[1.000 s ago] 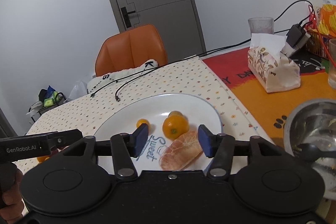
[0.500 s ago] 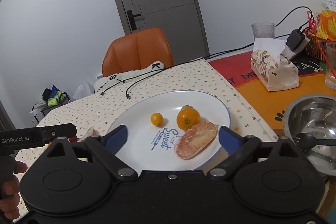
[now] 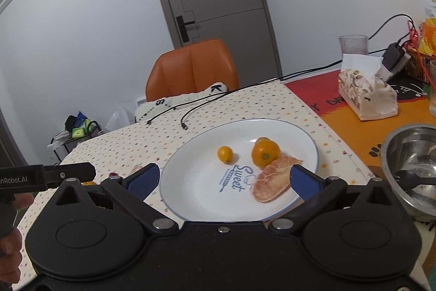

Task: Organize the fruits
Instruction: 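Move both grippers back from the plate toward the fruit pile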

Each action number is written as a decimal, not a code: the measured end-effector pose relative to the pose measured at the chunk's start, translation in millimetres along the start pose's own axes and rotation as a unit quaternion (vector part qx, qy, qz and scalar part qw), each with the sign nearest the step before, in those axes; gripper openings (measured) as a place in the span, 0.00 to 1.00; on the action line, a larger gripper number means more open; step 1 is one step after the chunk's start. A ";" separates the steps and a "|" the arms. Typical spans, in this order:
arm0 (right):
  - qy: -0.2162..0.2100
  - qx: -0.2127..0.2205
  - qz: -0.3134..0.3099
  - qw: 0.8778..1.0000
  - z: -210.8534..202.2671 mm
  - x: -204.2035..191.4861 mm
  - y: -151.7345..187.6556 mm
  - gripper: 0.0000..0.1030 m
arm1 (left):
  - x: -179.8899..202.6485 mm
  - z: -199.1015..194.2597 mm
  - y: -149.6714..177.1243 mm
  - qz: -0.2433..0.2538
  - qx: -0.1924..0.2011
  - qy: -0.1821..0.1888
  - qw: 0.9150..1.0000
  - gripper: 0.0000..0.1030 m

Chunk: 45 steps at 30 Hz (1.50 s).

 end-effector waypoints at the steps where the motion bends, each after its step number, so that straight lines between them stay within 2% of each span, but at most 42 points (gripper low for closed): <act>1: -0.002 -0.001 0.000 1.000 0.1 -1.8 0.6 1.00 | -0.8 -1.6 0.3 0.001 0.002 -0.003 1.000 0.89; 10: -0.026 -0.006 -0.002 1.000 -3.2 -19.4 3.5 1.00 | -15.4 -18.5 1.5 -0.010 0.018 -0.021 1.000 1.00; 27: -0.050 -0.015 -0.037 0.998 -2.3 -58.3 7.9 1.00 | -47.6 -46.6 9.4 -0.022 0.026 -0.034 0.999 1.00; 36: -0.083 -0.034 -0.065 0.994 3.0 -85.7 14.1 1.00 | -70.0 -53.8 18.5 -0.034 0.019 -0.048 0.998 1.00; 45: -0.107 -0.062 -0.056 0.991 19.1 -100.4 20.0 0.98 | -89.2 -56.2 24.5 -0.037 0.026 -0.051 0.998 0.99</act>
Point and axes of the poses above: each gripper's, at about its wrist camera, not at the fingertips, and z roughly the way its jaws point, x to its right, y to its underside, the point moved 5 cm from there along z, roughly the way its jaws point, and after that the axes turned 7 degrees about -x, right-handed, at the moved point
